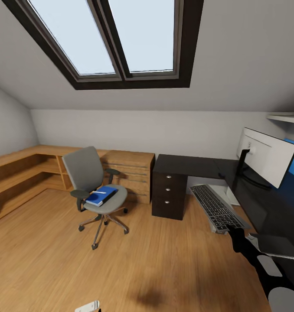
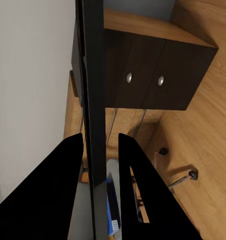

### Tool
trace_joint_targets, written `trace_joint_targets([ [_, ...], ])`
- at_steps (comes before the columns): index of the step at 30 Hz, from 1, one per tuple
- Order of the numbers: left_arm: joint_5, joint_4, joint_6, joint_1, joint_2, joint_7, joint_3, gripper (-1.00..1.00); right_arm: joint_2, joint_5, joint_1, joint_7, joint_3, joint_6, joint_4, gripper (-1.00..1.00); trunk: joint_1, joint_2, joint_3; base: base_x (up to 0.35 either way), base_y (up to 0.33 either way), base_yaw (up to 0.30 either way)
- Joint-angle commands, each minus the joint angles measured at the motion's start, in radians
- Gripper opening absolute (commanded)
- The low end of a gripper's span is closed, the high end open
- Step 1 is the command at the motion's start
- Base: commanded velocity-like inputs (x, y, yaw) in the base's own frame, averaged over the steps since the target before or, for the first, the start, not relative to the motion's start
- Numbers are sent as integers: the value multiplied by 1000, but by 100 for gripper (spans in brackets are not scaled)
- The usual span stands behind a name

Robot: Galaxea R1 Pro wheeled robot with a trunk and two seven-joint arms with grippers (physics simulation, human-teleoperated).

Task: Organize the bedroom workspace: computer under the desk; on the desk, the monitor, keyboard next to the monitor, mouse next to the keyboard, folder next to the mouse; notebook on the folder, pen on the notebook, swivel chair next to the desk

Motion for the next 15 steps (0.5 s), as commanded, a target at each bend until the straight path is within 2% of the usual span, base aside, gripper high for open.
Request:
trace_joint_targets([
  [1, 0, 1, -4, -1, 0, 0, 4, 100, 0, -5, -1, 3, -6, 9, 0, -100, 0, -1, -1, 0, 0, 0],
  [7, 0, 2, -6, -1, 0, 0, 4, 100, -1, -5, -1, 2, -6, 9, 1, -100, 0, -1, -1, 64, 0, 0],
  [15, 0, 2, -7, -1, 0, 0, 4, 100, -1, -5, -1, 2, -6, 9, 1, -100, 0, -1, -1, 286, 0, 0],
])
